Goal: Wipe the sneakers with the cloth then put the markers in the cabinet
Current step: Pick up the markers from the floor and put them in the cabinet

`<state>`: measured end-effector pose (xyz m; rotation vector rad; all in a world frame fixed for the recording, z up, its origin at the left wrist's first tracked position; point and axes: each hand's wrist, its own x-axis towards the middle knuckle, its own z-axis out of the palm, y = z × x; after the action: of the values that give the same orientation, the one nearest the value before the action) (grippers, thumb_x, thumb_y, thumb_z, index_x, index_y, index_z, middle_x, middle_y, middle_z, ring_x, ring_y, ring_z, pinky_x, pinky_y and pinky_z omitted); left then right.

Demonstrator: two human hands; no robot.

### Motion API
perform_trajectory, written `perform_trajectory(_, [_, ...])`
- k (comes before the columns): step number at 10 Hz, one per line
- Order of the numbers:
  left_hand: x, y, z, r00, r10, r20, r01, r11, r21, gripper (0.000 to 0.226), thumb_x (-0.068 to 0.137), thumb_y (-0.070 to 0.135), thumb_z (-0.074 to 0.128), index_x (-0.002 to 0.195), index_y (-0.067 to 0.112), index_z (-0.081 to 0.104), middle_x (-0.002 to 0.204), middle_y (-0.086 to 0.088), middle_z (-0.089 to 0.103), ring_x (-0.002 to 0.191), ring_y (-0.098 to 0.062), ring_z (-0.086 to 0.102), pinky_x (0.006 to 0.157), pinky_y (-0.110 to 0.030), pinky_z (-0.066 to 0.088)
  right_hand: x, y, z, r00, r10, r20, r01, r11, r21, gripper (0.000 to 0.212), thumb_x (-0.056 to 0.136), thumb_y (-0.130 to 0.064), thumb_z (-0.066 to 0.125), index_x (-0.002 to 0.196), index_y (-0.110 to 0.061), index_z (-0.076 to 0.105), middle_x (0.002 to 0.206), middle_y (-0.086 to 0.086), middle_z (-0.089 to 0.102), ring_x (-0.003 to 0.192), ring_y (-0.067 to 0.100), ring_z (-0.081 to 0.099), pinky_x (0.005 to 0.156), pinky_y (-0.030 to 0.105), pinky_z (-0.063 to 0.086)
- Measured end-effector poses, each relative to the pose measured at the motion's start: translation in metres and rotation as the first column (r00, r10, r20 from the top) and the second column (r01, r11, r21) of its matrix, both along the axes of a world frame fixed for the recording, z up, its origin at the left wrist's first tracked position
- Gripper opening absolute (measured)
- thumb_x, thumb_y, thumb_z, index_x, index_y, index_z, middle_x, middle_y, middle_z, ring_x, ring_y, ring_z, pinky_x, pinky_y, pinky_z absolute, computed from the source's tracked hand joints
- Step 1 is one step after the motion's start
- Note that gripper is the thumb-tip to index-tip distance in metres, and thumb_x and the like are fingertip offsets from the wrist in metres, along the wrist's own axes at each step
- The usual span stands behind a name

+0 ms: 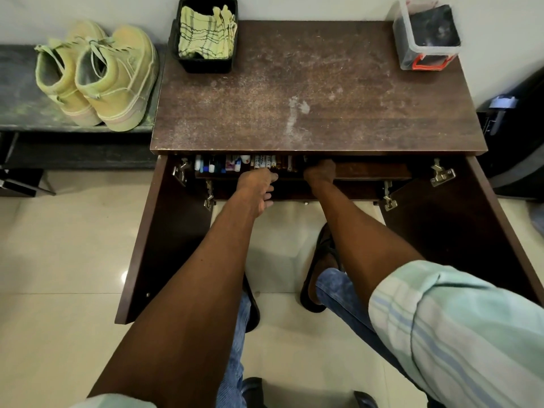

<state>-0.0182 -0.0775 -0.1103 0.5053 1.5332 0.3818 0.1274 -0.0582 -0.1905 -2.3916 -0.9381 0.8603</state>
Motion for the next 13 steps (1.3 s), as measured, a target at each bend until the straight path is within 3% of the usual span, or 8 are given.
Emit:
perform_trajectory(2, [-0.002, 0.0, -0.006, 1.0, -0.018, 0.007, 0.018, 1.0, 0.014, 0.039, 0.094, 0.01, 0.055, 0.133, 0.004, 0.051, 0.136, -0.019, 0.051, 0.127, -0.03, 0.048, 0.103, -0.042, 0.041, -0.005, -0.001, -0.005, 0.993, 0.108, 0.039, -0.11, 0.993, 0.042, 0.024, 0.085, -0.001, 0.056, 0.106, 0.005, 0.067, 0.113, 0.021, 0.066, 0.112, 0.032, 0.059, 0.079, 0.02, 0.042])
perform_trajectory(4, [0.0, -0.002, -0.002, 0.999, -0.04, 0.008, 0.04, 0.999, 0.028, 0.038, 0.095, 0.01, 0.054, 0.133, 0.003, 0.051, 0.138, -0.02, 0.05, 0.128, -0.031, 0.047, 0.104, -0.042, 0.042, -0.004, -0.006, 0.0, 0.973, 0.21, 0.096, -0.213, 0.977, 0.023, 0.026, 0.092, -0.005, 0.047, 0.109, 0.001, 0.066, 0.116, 0.019, 0.066, 0.113, 0.03, 0.058, 0.086, 0.027, 0.043])
perform_trajectory(6, [0.005, -0.002, -0.006, 0.998, -0.055, -0.03, 0.057, 0.997, 0.054, 0.036, 0.095, 0.011, 0.056, 0.13, 0.004, 0.054, 0.132, -0.018, 0.054, 0.119, -0.029, 0.053, 0.099, -0.04, 0.044, -0.001, -0.009, -0.001, 0.983, 0.177, 0.044, -0.176, 0.984, -0.033, 0.033, 0.095, -0.01, 0.047, 0.124, 0.004, 0.053, 0.128, 0.021, 0.055, 0.119, 0.033, 0.051, 0.062, 0.016, 0.034])
perform_trajectory(8, [0.012, -0.004, -0.005, 0.992, -0.086, -0.095, 0.095, 0.99, 0.101, 0.021, 0.096, 0.011, 0.051, 0.114, 0.003, 0.058, 0.094, -0.007, 0.06, 0.075, -0.014, 0.053, 0.094, -0.039, 0.046, -0.006, -0.022, 0.007, 0.967, 0.239, 0.091, -0.235, 0.971, -0.053, 0.027, 0.093, -0.006, 0.044, 0.107, 0.005, 0.064, 0.114, 0.02, 0.065, 0.109, 0.033, 0.058, 0.077, 0.026, 0.042])
perform_trajectory(9, [0.019, -0.018, -0.001, 0.948, -0.191, -0.256, 0.246, 0.947, 0.206, 0.023, 0.093, 0.012, 0.051, 0.113, 0.006, 0.06, 0.094, -0.005, 0.061, 0.085, -0.017, 0.058, 0.089, -0.038, 0.052, -0.02, -0.052, 0.02, 0.989, 0.132, -0.062, -0.13, 0.991, 0.031, 0.023, 0.089, -0.004, 0.047, 0.091, 0.004, 0.068, 0.095, 0.021, 0.068, 0.09, 0.032, 0.065, 0.065, 0.027, 0.041])
perform_trajectory(10, [0.02, -0.034, 0.018, 0.886, -0.245, -0.394, 0.383, 0.865, 0.325, 0.011, 0.089, 0.01, 0.051, 0.084, 0.011, 0.061, 0.088, -0.007, 0.06, 0.081, -0.021, 0.058, 0.08, -0.037, 0.054, -0.025, -0.076, 0.04, 0.978, 0.194, -0.08, -0.193, 0.981, 0.025, 0.024, 0.091, -0.004, 0.045, 0.081, 0.002, 0.065, 0.083, 0.019, 0.063, 0.08, 0.028, 0.061, 0.063, 0.026, 0.036])
perform_trajectory(11, [0.012, -0.084, 0.056, 0.836, -0.216, -0.505, 0.462, 0.773, 0.434, 0.015, 0.084, 0.008, 0.05, 0.08, 0.014, 0.063, 0.081, -0.001, 0.06, 0.075, -0.017, 0.056, 0.068, -0.03, 0.048, -0.029, -0.12, 0.084, 0.953, 0.276, -0.126, -0.271, 0.961, 0.054, 0.02, 0.088, -0.004, 0.05, 0.073, 0.001, 0.062, 0.075, 0.015, 0.061, 0.075, 0.028, 0.059, 0.062, 0.033, 0.044])
perform_trajectory(13, [-0.021, -0.179, 0.096, 0.82, -0.109, -0.562, 0.449, 0.732, 0.513, 0.032, 0.086, 0.006, 0.049, 0.114, 0.009, 0.064, 0.108, -0.004, 0.065, 0.096, -0.013, 0.058, 0.079, -0.023, 0.043, -0.034, -0.18, 0.159, 0.911, 0.397, -0.109, -0.388, 0.917, 0.095, 0.022, 0.087, -0.012, 0.051, 0.091, 0.002, 0.068, 0.087, 0.016, 0.067, 0.086, 0.029, 0.065, 0.076, 0.038, 0.054])
